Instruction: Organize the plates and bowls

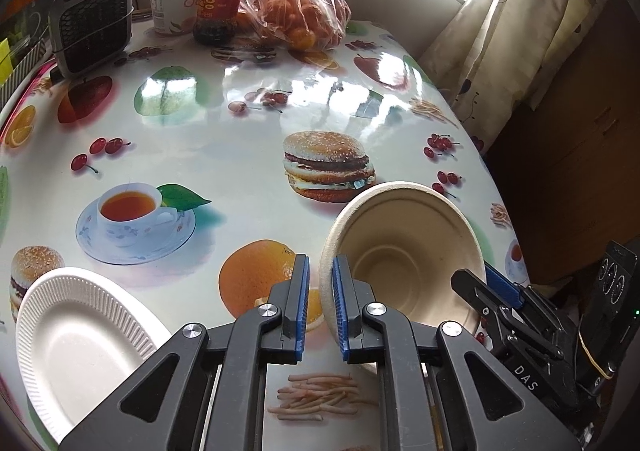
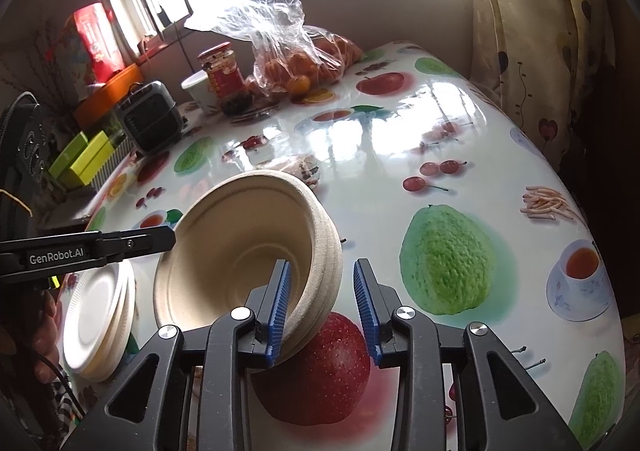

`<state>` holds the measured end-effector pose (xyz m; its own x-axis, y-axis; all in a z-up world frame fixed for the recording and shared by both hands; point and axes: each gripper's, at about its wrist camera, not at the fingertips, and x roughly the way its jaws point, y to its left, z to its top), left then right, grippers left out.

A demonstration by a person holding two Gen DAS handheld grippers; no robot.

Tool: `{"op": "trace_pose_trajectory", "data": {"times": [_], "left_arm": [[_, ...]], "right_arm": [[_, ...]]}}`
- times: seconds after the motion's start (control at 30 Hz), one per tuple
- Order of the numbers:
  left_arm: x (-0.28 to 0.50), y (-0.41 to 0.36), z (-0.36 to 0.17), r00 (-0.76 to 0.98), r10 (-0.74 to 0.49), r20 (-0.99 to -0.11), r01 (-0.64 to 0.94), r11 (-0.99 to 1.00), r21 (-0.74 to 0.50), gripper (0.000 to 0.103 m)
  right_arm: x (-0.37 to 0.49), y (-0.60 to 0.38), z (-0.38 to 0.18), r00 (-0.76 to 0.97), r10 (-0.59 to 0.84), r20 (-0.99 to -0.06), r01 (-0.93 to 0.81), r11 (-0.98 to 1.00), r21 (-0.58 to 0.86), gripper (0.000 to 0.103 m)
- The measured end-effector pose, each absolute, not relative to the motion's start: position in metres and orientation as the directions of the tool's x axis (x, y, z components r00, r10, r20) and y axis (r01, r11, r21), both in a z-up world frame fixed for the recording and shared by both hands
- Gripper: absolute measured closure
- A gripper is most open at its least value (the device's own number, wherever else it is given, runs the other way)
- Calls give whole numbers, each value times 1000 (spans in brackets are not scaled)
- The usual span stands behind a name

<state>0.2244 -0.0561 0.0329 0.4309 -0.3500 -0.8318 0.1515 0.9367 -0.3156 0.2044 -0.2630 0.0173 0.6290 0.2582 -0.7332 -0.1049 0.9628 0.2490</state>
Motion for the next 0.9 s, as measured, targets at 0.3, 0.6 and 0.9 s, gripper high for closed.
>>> {"op": "trace_pose_trajectory", "data": {"times": [0.3, 0.6, 0.9], "left_arm": [[220, -56, 40, 476, -319, -820, 165, 948, -272, 83], [215, -59, 45, 518, -282, -808, 176, 959, -222, 79], [210, -62, 50, 542, -275, -794, 190, 961, -202, 77]], "right_arm": [[202, -263, 19, 643, 268, -718, -106, 959, 263, 64], [199, -266, 22, 652, 264, -710, -99, 959, 266, 60], [198, -267, 23, 654, 265, -709, -99, 959, 267, 60]]}}
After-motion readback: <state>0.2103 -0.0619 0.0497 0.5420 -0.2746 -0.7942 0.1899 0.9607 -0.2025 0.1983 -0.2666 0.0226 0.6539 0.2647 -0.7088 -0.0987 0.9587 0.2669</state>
